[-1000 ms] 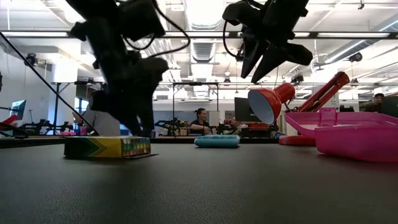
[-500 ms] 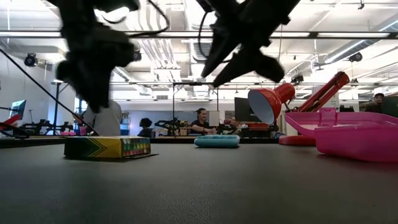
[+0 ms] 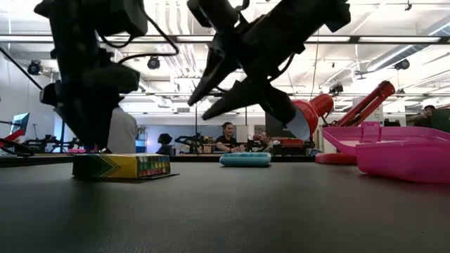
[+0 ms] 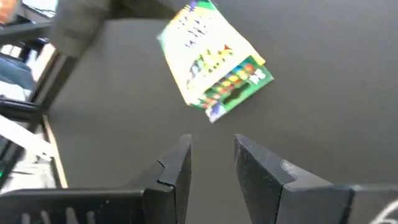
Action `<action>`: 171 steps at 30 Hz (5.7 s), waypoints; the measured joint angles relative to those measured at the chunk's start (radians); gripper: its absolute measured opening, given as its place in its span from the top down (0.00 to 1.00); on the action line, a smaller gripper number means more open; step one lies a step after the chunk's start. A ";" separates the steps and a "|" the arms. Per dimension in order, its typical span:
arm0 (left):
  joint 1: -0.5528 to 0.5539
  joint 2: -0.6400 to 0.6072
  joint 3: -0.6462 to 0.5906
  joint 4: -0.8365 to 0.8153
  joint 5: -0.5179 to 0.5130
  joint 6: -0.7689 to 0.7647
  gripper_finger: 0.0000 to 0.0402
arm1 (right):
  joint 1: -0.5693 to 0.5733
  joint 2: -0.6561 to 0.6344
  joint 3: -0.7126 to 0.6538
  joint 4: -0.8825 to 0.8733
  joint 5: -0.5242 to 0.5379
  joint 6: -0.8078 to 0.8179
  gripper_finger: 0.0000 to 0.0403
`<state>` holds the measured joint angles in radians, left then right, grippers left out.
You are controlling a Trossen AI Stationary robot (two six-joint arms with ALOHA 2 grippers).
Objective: Pack school essentials
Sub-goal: Put the yellow crayons box into the pink supply box
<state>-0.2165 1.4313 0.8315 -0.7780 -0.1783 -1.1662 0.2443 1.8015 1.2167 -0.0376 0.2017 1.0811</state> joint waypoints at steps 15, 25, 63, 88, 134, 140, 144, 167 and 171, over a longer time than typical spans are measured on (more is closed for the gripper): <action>0.000 0.006 -0.059 -0.007 -0.006 0.002 0.58 | 0.000 0.014 0.000 0.043 0.133 0.076 0.76; 0.001 0.005 -0.081 0.011 -0.011 -0.002 0.58 | -0.026 0.171 -0.002 0.442 -0.108 0.184 0.68; 0.001 -0.005 -0.086 0.011 -0.011 0.001 0.58 | -0.144 0.210 0.104 0.380 -0.098 0.156 0.90; 0.001 -0.004 -0.086 0.041 -0.012 -0.001 0.58 | -0.168 0.228 0.104 0.349 -0.094 0.159 0.60; -0.006 -0.092 -0.106 -0.016 -0.014 0.127 0.58 | -0.175 0.315 0.219 0.469 -0.178 0.109 0.47; -0.006 -0.100 -0.107 -0.019 -0.015 0.157 0.58 | -0.175 0.315 0.219 0.424 -0.177 0.159 0.47; -0.008 -0.116 -0.108 -0.018 -0.015 0.190 0.58 | -0.175 0.315 0.219 0.400 -0.176 0.183 0.47; -0.008 -0.180 -0.108 -0.016 -0.032 0.206 0.58 | -0.189 0.314 0.219 0.280 -0.143 0.205 0.72; -0.008 -0.187 -0.108 -0.017 -0.032 0.206 0.58 | -0.193 0.306 0.219 0.274 -0.177 0.201 0.72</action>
<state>-0.2245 1.2444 0.7235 -0.7948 -0.2100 -0.9605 0.0511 2.1072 1.4353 0.2362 0.0249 1.2823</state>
